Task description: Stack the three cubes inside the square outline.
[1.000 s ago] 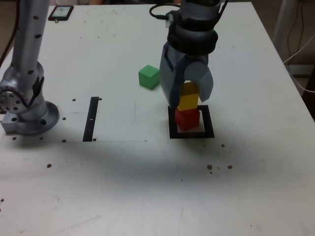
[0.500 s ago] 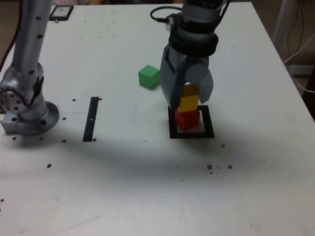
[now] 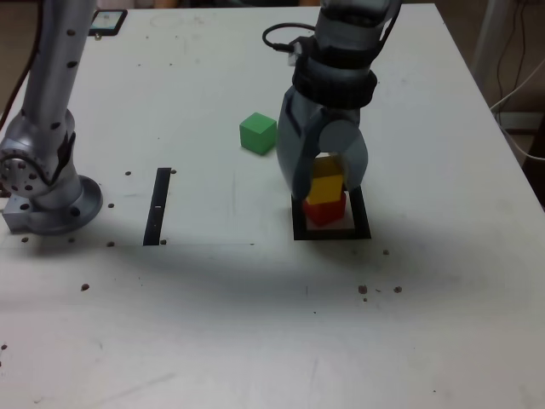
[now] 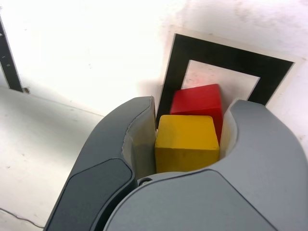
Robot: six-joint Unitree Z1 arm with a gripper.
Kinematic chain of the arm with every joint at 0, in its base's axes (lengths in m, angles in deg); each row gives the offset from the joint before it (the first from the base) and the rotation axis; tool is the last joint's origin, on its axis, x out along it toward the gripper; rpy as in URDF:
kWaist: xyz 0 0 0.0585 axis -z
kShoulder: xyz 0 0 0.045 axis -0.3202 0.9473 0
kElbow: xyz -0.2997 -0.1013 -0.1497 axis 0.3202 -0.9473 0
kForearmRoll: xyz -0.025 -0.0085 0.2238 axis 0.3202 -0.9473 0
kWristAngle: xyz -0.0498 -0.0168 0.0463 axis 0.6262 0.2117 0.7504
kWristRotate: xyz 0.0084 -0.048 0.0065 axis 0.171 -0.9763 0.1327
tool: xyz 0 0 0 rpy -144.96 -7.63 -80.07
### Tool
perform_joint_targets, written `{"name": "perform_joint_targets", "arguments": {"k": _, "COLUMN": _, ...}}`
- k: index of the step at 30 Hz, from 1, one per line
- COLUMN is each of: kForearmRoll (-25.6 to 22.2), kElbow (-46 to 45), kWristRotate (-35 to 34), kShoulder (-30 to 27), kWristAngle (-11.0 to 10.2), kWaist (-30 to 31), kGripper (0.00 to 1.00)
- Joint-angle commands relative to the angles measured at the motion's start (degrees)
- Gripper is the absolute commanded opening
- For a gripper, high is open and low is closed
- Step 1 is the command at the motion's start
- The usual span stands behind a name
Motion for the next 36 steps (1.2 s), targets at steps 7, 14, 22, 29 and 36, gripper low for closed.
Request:
{"name": "perform_joint_targets", "arguments": {"k": 7, "kForearmRoll": 1.0, "kElbow": -0.7, "kWristRotate": 1.0, "kShoulder": 0.0, "kWristAngle": -1.0, "kWaist": -0.7, "kGripper": 0.83}}
{"name": "perform_joint_targets", "arguments": {"k": 14, "kForearmRoll": 0.2, "kElbow": -1.2, "kWristRotate": 1.0, "kShoulder": -0.5, "kWristAngle": -1.3, "kWaist": -0.7, "kGripper": 0.94}}
{"name": "perform_joint_targets", "arguments": {"k": 22, "kForearmRoll": 0.4, "kElbow": -1.3, "kWristRotate": 1.1, "kShoulder": -1.4, "kWristAngle": -1.1, "kWaist": -0.4, "kGripper": 0.99}}
{"name": "perform_joint_targets", "arguments": {"k": 29, "kForearmRoll": -3.1, "kElbow": -0.5, "kWristRotate": 3.0, "kShoulder": -5.9, "kWristAngle": -2.0, "kWaist": -0.5, "kGripper": 0.99}}
{"name": "perform_joint_targets", "arguments": {"k": 36, "kForearmRoll": -7.0, "kElbow": -0.9, "kWristRotate": 11.3, "kShoulder": -9.4, "kWristAngle": -5.0, "kWaist": -3.8, "kGripper": 0.99}}
